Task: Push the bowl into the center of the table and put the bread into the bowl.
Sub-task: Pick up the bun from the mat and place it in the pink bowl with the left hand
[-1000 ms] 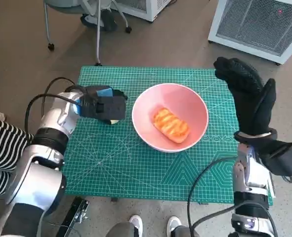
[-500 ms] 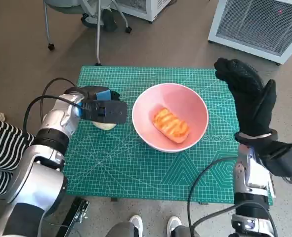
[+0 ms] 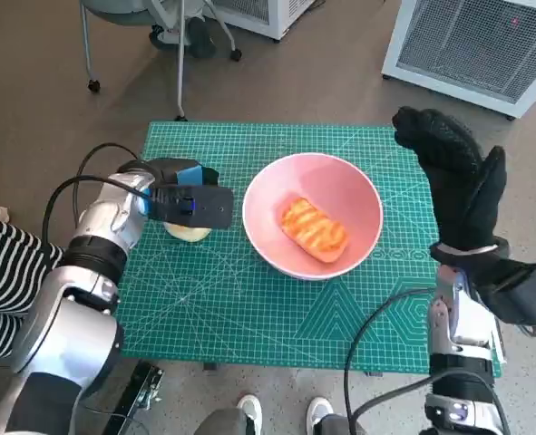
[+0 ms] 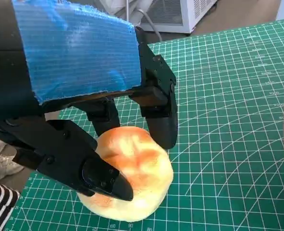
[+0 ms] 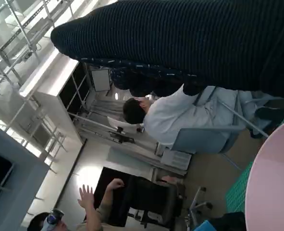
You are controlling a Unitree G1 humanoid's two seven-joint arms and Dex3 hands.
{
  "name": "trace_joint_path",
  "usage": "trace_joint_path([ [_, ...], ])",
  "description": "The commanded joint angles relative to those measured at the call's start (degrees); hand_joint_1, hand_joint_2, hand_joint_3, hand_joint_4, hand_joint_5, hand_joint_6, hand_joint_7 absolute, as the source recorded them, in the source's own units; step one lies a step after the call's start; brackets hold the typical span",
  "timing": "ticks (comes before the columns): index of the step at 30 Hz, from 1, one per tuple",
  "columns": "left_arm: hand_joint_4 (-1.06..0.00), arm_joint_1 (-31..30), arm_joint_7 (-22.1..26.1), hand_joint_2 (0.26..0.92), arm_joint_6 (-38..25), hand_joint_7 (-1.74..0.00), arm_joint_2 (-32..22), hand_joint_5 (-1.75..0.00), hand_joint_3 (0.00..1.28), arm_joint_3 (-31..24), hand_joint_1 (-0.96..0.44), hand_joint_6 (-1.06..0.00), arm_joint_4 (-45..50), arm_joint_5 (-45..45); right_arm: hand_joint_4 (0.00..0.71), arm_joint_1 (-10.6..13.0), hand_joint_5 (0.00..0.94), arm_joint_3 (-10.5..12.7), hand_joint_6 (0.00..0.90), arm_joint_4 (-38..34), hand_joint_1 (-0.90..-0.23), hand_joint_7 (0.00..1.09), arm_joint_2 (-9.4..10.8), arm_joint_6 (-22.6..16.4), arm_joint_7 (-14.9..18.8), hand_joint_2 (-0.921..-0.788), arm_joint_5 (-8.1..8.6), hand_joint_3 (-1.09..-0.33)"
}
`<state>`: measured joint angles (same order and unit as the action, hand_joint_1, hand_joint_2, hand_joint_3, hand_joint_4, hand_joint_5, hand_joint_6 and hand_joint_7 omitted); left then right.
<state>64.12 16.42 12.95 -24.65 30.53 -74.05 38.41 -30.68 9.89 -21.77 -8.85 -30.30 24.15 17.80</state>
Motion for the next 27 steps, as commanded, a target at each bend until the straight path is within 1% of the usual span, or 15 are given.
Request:
trace_joint_path([
  [1, -0.65, 1.43, 0.08, 0.920, 0.24, -1.29, -1.30, -1.14, 0.11, -0.78, 0.00, -0.57, -0.41, -0.40, 0.199, 0.98, 0.000, -0.14, 0.107, -0.87, -0.708, 0.37, -0.18, 0.30, 0.29, -0.921, -0.46, -0.672],
  [11, -0.69, 2.26, 1.04, 0.920, 2.01, -1.27, -2.30, -1.12, 0.09, -3.31, 0.00, -0.56, 0.93, -2.45, 0.199, 1.15, 0.000, -0.17, 0.105, -0.75, -0.704, 0.37, -0.12, 0.38, 0.35, -0.921, -0.33, -0.683],
  [20, -0.70, 2.81, 3.08, 0.921, 4.82, -1.26, -3.91, -1.12, 0.09, -6.64, 0.00, -0.57, 3.55, -5.65, 0.199, 1.20, 0.000, -0.03, 0.105, -0.76, -0.703, 0.37, -0.08, 0.46, 0.43, -0.921, -0.01, -0.683],
  [27, -0.70, 2.56, 4.95, 0.921, 7.55, -1.26, -5.89, -1.12, 0.09, -9.62, 0.00, -0.57, 8.35, -8.54, 0.199, 1.22, 0.000, -0.01, 0.104, -0.83, -0.701, 0.37, 0.09, 0.43, 0.35, -0.921, 0.05, -0.683],
])
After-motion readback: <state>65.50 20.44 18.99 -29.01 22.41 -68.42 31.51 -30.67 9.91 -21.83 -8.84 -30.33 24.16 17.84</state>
